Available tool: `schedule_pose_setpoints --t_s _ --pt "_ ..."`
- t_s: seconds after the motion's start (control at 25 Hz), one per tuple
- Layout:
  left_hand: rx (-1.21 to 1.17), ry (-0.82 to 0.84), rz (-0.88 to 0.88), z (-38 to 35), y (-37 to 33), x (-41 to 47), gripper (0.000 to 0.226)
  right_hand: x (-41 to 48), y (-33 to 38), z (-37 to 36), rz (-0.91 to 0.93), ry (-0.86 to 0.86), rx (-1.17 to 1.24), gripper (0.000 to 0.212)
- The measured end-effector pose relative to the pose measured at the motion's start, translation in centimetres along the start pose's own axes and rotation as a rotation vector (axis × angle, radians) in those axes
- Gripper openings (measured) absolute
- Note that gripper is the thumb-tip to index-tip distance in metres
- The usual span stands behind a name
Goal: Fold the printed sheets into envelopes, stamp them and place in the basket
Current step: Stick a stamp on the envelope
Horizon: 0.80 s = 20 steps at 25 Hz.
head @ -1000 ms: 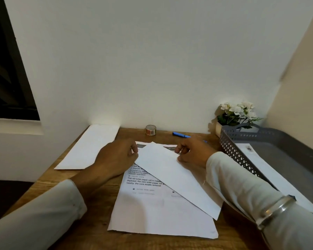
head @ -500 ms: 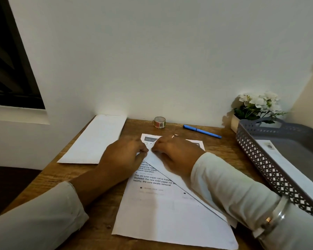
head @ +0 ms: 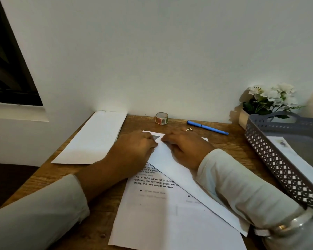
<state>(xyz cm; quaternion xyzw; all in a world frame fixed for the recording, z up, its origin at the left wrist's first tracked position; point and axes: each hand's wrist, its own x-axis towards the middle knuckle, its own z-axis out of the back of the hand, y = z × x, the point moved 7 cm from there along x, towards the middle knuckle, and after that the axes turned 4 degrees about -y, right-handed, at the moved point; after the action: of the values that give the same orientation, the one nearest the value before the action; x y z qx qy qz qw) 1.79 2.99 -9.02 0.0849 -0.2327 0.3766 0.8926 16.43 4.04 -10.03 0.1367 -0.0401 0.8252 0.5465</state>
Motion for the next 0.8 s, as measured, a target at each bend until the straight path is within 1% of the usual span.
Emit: schedule_pose_setpoints --t_s 0.08,0.16,0.28,0.36,0.44,0.48,0.56,0.64,0.68,0.72,0.8 --pt "0.002 -0.012 -0.004 0.9 -0.2 -1.9 0.021 -0.3 0.2 -0.2 0.000 0.016 0.018 0.043" --pt "-0.037 0.004 0.043 1.6 0.3 -3.4 0.028 -0.6 0.0 0.0 -0.013 0.016 0.007 0.040" --pt "-0.071 0.010 0.058 1.7 0.9 -4.0 0.035 -0.6 1.0 0.6 -0.016 0.056 -0.146 0.033" --pt "-0.070 0.011 0.058 1.6 1.1 -3.9 0.038 -0.5 4.2 0.5 0.080 0.041 -0.203 0.032" --pt "-0.069 0.025 0.061 1.3 1.3 -3.8 0.035 -0.7 6.6 -0.3 0.172 0.037 -0.146 0.030" --pt "-0.072 0.037 0.069 1.2 1.5 -3.7 0.032 -0.6 6.5 -0.8 0.177 0.054 -0.120 0.032" --pt "-0.077 0.034 0.073 1.4 1.6 -3.7 0.030 0.0 3.9 -0.5 0.092 0.046 -0.114 0.035" --pt "-0.068 0.029 0.056 1.5 1.3 -3.7 0.030 0.3 1.7 0.2 0.000 0.037 -0.177 0.037" --pt "-0.064 0.033 0.054 1.5 1.2 -3.7 0.031 0.2 1.8 0.2 0.002 0.032 -0.207 0.037" --pt "-0.064 0.043 0.055 1.5 1.3 -3.8 0.031 0.1 2.9 0.2 0.041 0.025 -0.210 0.036" --pt "-0.065 0.065 0.061 1.4 1.5 -3.9 0.031 -0.4 5.4 -0.5 0.140 0.046 -0.126 0.037"
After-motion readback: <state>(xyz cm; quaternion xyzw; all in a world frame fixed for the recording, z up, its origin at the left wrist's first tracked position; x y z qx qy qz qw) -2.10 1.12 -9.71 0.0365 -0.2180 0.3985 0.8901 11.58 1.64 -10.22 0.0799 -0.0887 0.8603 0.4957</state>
